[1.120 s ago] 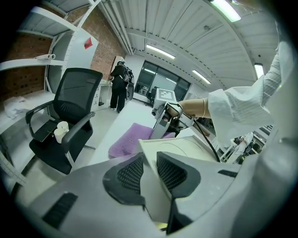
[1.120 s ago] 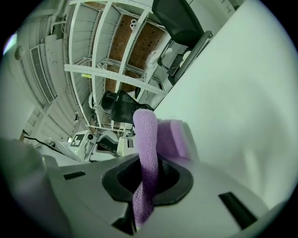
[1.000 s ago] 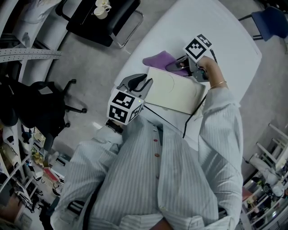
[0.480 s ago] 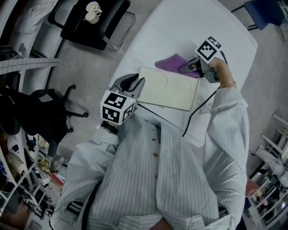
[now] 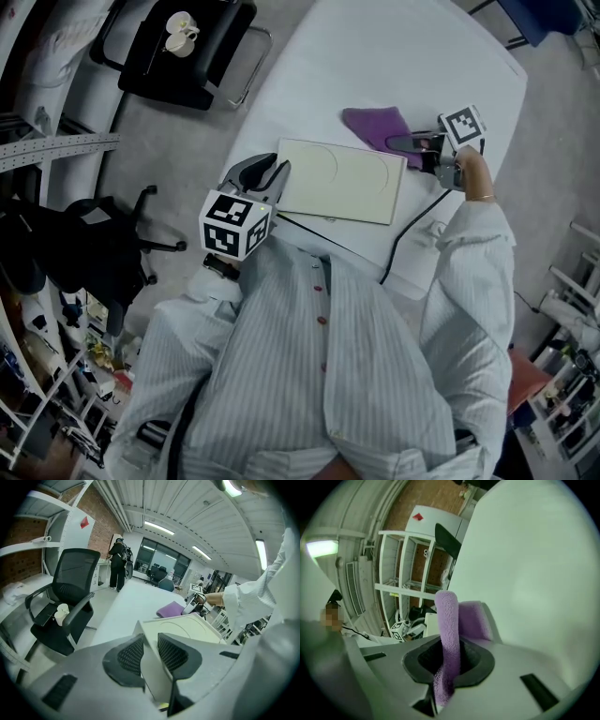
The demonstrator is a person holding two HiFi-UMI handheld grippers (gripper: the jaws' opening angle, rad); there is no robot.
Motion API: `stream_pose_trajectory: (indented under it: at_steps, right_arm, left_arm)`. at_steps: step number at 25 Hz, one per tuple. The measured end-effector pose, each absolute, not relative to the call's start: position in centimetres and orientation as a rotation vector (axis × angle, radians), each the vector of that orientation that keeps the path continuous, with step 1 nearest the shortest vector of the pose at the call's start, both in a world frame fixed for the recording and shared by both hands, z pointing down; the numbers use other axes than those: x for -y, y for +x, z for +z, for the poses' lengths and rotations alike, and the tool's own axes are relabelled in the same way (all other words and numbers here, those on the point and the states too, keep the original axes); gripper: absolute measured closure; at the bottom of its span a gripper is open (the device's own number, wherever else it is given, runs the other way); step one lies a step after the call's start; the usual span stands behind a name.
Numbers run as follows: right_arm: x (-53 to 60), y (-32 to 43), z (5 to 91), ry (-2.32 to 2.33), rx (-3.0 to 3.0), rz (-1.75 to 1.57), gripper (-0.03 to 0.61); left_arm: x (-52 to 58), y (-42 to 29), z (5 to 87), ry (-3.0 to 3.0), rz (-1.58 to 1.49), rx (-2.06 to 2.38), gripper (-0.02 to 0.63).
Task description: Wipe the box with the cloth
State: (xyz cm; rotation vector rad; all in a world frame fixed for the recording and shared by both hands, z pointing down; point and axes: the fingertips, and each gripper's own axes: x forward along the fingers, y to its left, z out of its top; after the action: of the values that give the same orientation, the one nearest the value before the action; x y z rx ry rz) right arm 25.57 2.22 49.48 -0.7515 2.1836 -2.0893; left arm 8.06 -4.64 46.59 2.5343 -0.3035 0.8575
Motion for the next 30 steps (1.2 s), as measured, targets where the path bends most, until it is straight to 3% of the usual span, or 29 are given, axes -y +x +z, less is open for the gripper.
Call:
stream_pose_trajectory:
  at_steps: [15,30]
  right_arm:
    - [-6.1,30.4,49.3,-1.563,-1.657,-1.466,0.535]
    - [-11.3,27.5,49.1,-1.714,-1.436,-1.404,0.535]
  left_arm:
    - [4.6,7.9,46.6,2.539,0.849,0.291,0.529]
    - [4.5,7.9,46.5,2.529,0.797,0.267,0.528]
